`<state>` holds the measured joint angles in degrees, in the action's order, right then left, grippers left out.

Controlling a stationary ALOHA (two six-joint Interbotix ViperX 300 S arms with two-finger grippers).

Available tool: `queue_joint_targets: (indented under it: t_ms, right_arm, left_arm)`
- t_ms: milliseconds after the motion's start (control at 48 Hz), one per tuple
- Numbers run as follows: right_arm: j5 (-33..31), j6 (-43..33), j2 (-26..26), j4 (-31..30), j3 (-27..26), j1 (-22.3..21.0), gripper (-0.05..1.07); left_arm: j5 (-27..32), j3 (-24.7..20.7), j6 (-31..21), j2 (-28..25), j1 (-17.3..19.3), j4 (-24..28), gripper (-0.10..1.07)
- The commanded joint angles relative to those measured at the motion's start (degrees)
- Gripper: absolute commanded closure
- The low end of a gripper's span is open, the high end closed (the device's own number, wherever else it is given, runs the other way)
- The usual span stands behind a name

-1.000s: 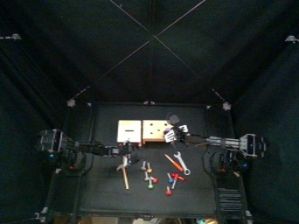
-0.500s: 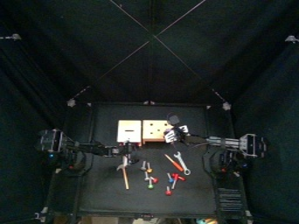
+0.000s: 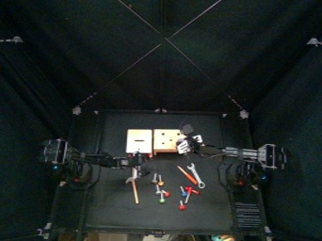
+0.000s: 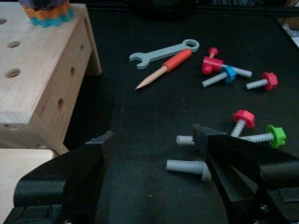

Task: Put purple gear on orange gear

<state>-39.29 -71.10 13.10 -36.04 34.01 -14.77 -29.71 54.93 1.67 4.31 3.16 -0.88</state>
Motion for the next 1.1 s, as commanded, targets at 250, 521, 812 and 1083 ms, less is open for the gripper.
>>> queue_joint_targets:
  t_ms: [250,521,812,1083]
  right_arm:
    - [0.2,0.0,0.8,-0.4,-0.5,-0.5,0.02]
    - [0.2,-0.1,2.2,-2.0,-0.3,-0.4,0.01]
    - [0.2,-0.1,6.2,-3.0,0.4,0.4,0.01]
    - [0.2,-0.8,10.2,-3.8,3.5,3.7,0.01]
  left_arm:
    - [-0.3,-0.6,0.1,0.8,0.2,0.1,-0.05]
    - [-0.3,-0.6,0.0,0.8,0.2,0.1,-0.05]
    - [-0.3,-0.6,0.1,0.8,0.2,0.0,-0.05]
    - [0.0,-0.7,0.0,1.0,0.0,0.4,-0.05]
